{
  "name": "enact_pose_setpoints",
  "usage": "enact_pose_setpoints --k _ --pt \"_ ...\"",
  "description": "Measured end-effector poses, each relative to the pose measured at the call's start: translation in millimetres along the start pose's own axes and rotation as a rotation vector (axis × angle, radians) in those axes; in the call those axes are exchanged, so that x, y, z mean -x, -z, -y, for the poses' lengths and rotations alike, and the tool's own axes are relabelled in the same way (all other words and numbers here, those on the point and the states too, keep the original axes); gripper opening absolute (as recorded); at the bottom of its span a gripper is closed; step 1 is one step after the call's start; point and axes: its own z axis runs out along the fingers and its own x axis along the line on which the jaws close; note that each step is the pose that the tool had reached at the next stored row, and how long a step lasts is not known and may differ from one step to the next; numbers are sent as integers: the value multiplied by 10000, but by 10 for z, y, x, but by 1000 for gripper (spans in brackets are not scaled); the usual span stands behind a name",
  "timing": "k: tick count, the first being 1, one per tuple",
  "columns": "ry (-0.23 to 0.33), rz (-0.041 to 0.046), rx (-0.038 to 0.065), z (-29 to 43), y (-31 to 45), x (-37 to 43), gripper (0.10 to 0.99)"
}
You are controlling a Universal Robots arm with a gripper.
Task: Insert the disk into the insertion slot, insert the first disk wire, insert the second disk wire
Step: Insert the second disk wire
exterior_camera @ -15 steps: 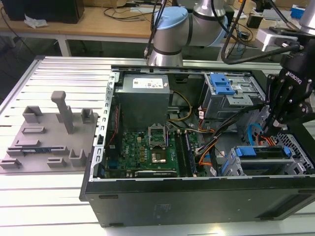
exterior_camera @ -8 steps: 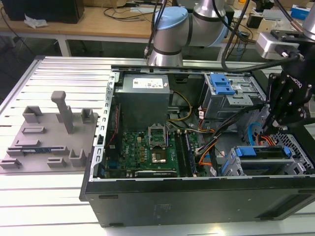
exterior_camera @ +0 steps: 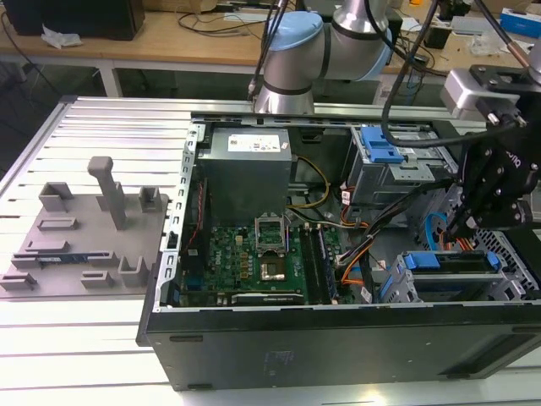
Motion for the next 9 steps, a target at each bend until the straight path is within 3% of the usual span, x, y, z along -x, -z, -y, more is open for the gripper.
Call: enact_pose_setpoints --k 1,3,5,9 --pt "34 102 6 2 -5 -21 161" --pt "85 166 10 5 -19 -52 161" --pt "174 296 15 8 -33 -88 161" --pt "258 355 20 11 -42 -113 161"
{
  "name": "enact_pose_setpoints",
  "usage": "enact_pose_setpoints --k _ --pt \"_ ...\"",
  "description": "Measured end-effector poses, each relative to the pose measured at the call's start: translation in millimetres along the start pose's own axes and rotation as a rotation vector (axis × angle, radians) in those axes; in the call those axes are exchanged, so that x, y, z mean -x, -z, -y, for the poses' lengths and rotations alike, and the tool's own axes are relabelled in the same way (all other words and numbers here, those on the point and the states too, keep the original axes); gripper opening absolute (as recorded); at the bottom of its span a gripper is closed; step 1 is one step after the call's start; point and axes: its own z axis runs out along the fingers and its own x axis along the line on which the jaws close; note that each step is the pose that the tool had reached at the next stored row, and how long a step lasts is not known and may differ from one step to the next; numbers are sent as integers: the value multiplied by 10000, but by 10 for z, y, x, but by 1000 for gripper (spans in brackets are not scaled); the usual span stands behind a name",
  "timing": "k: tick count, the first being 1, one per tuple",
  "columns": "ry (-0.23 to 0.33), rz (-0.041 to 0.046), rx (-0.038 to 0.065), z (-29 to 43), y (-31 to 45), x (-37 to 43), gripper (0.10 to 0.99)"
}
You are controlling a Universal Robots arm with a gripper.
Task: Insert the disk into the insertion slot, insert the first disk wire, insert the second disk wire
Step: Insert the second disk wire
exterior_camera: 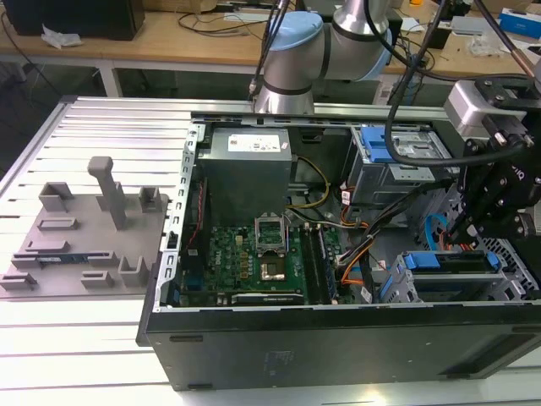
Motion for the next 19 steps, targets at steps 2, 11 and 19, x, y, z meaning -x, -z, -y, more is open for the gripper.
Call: enact_pose_setpoints --k 2,11,19 --pt "2 1 0 0 0 0 161" --pt "5 1 1 1 -1 -17 161" --pt "4 25 2 16 -38 -58 161"
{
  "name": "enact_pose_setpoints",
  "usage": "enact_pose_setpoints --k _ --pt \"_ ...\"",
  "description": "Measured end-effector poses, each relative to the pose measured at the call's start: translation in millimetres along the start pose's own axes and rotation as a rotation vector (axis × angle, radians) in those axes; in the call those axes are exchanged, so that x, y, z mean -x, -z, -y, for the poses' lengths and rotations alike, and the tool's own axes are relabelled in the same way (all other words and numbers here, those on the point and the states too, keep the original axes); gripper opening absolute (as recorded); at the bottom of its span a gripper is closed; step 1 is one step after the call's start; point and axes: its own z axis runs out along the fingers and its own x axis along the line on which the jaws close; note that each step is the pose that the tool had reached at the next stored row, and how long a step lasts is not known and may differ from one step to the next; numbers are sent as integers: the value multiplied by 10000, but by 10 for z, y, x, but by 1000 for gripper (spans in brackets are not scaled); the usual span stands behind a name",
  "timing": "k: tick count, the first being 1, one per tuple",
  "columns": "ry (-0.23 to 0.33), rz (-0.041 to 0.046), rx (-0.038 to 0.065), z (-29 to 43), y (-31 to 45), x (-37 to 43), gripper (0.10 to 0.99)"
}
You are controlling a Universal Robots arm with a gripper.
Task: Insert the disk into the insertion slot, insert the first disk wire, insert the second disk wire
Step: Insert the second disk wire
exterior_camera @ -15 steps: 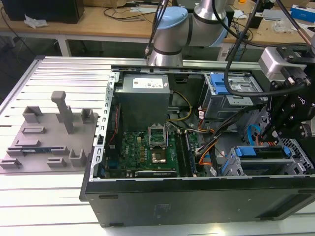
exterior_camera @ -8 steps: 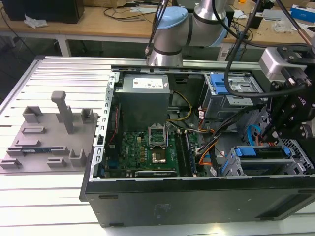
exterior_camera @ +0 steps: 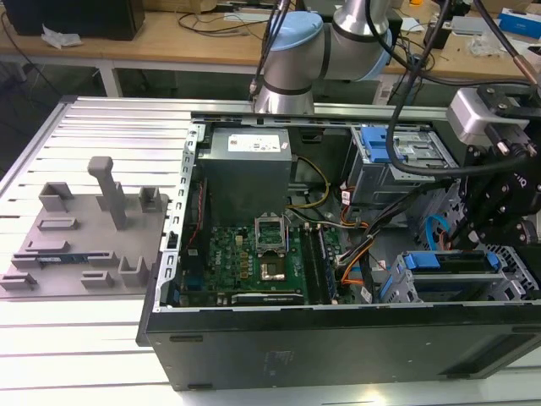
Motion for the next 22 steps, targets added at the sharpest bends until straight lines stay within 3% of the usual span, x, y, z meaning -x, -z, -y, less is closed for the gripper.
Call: enact_pose_setpoints --k 18,22 --pt "0 -2 0 35 -48 -32 161" --pt "23 -3 0 38 -96 -33 161"
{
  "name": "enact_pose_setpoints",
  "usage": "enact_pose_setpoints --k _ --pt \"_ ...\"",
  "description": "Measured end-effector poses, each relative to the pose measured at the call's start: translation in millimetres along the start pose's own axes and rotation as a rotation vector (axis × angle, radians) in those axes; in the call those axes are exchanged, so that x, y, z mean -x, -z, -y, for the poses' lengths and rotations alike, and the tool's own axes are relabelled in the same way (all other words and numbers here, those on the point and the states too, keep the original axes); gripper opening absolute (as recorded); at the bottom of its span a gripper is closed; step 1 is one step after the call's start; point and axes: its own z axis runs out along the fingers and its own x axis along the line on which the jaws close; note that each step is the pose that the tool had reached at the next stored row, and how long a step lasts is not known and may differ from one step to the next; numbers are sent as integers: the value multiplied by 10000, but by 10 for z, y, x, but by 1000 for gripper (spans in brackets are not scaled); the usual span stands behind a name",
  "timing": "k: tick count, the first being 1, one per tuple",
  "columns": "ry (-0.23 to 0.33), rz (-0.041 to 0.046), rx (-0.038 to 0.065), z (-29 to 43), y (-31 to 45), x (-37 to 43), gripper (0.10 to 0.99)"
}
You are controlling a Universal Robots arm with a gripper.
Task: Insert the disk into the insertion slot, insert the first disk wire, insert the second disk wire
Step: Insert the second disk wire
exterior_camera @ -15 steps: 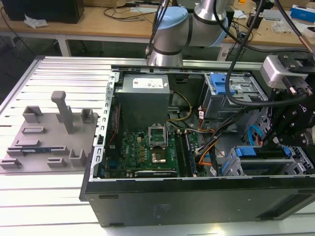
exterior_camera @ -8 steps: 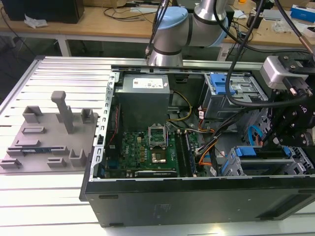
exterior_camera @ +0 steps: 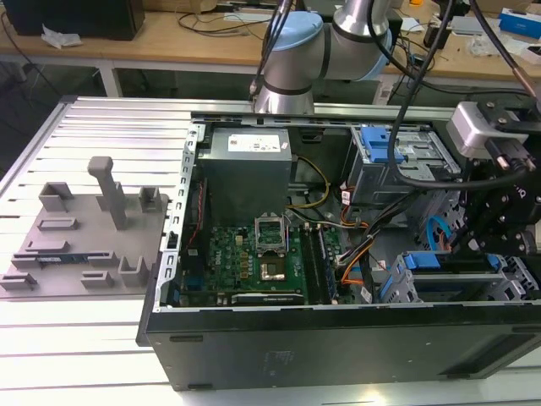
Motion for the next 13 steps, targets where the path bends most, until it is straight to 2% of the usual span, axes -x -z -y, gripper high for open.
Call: enact_pose_setpoints --k 9,11,12,13 --pt "125 -21 3 -1 -112 -8 161" --pt "131 -24 4 -2 -96 -9 161" --pt "134 19 6 -2 -64 -7 161" --pt "136 26 9 -4 18 -6 161"
